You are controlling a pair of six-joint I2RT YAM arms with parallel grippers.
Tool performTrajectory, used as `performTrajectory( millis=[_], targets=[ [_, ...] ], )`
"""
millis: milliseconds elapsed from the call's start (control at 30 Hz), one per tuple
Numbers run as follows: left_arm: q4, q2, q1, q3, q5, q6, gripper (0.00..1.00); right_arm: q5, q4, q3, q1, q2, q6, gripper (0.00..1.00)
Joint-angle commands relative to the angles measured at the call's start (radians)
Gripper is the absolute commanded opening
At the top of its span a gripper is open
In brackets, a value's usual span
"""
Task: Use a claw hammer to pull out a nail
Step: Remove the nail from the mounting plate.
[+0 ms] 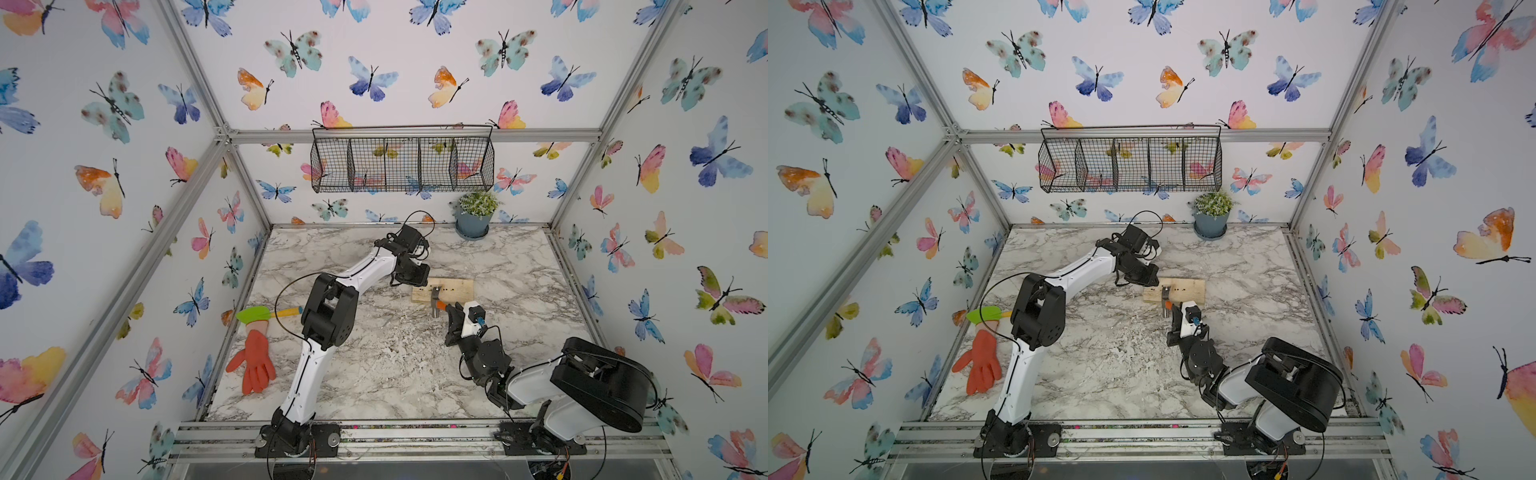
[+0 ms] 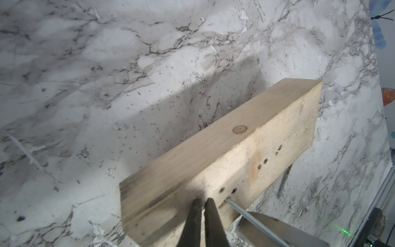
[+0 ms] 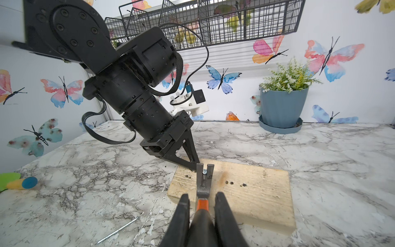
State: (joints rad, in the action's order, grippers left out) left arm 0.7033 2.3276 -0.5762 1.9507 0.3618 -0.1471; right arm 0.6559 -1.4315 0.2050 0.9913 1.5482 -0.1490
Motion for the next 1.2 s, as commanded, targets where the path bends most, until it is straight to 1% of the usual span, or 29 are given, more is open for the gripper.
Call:
performTrajectory(
  millis=[0,100,167,233,333,367,433,467,500,600,733,800,833,933,1000,1067,1133,1167],
  targets=[
    [0.186,0.233,0.024,-0.119,-0.270,0.019,0.10,-0.035,0.165,-0.063,0.046,0.045,-0.121,0.03],
    [0.186,0.232,0.024,-0.120,-0.270,0.020,0.10,-0.035,0.153,-0.057,0.053,0.063,-0.113,0.03],
    [0.186,0.233,0.024,-0.118,-0.270,0.020,0.10,-0.021,0.115,-0.053,0.062,0.062,-0.075,0.03],
    [0.186,0.233,0.024,-0.118,-0.270,0.023,0.10,0.007,0.118,-0.024,0.071,0.030,0.008,0.03],
    [0.186,0.233,0.024,-0.118,-0.267,0.023,0.10,0.003,0.186,0.059,0.072,-0.067,0.157,0.03],
    [0.186,0.232,0.024,-0.119,-0.270,0.023,0.10,-0.001,0.233,0.104,0.072,-0.113,0.216,0.03],
    [0.186,0.233,0.024,-0.116,-0.270,0.023,0.10,-0.013,0.378,0.199,0.070,-0.200,0.260,0.03],
    [0.186,0.233,0.022,-0.116,-0.270,0.024,0.10,-0.022,0.397,0.234,0.068,-0.229,0.305,0.03],
    [0.186,0.233,0.021,-0.116,-0.272,0.025,0.10,-0.022,0.382,0.250,0.068,-0.245,0.354,0.03],
    [0.185,0.233,0.019,-0.113,-0.273,0.027,0.10,-0.020,0.353,0.270,0.066,-0.235,0.414,0.03],
    [0.188,0.238,0.019,-0.102,-0.271,0.030,0.10,-0.012,0.306,0.215,0.057,-0.154,0.323,0.03],
    [0.190,0.240,0.019,-0.101,-0.272,0.033,0.10,0.001,0.246,0.186,0.056,-0.108,0.297,0.03],
    [0.191,0.240,0.019,-0.099,-0.274,0.032,0.10,0.013,0.244,0.180,0.056,-0.101,0.283,0.03],
    [0.194,0.243,0.019,-0.095,-0.274,0.032,0.10,0.025,0.325,0.176,0.056,-0.089,0.213,0.03],
    [0.196,0.245,0.019,-0.092,-0.276,0.032,0.11,0.028,0.312,0.142,0.056,-0.061,0.153,0.03],
    [0.198,0.247,0.019,-0.091,-0.277,0.034,0.11,0.033,0.311,0.099,0.056,-0.036,0.057,0.03],
    [0.199,0.247,0.019,-0.091,-0.279,0.035,0.12,-0.002,0.304,0.069,0.060,-0.011,0.012,0.03],
    [0.199,0.249,0.019,-0.089,-0.278,0.037,0.13,0.009,0.306,0.058,0.065,0.000,-0.015,0.03]
  ],
)
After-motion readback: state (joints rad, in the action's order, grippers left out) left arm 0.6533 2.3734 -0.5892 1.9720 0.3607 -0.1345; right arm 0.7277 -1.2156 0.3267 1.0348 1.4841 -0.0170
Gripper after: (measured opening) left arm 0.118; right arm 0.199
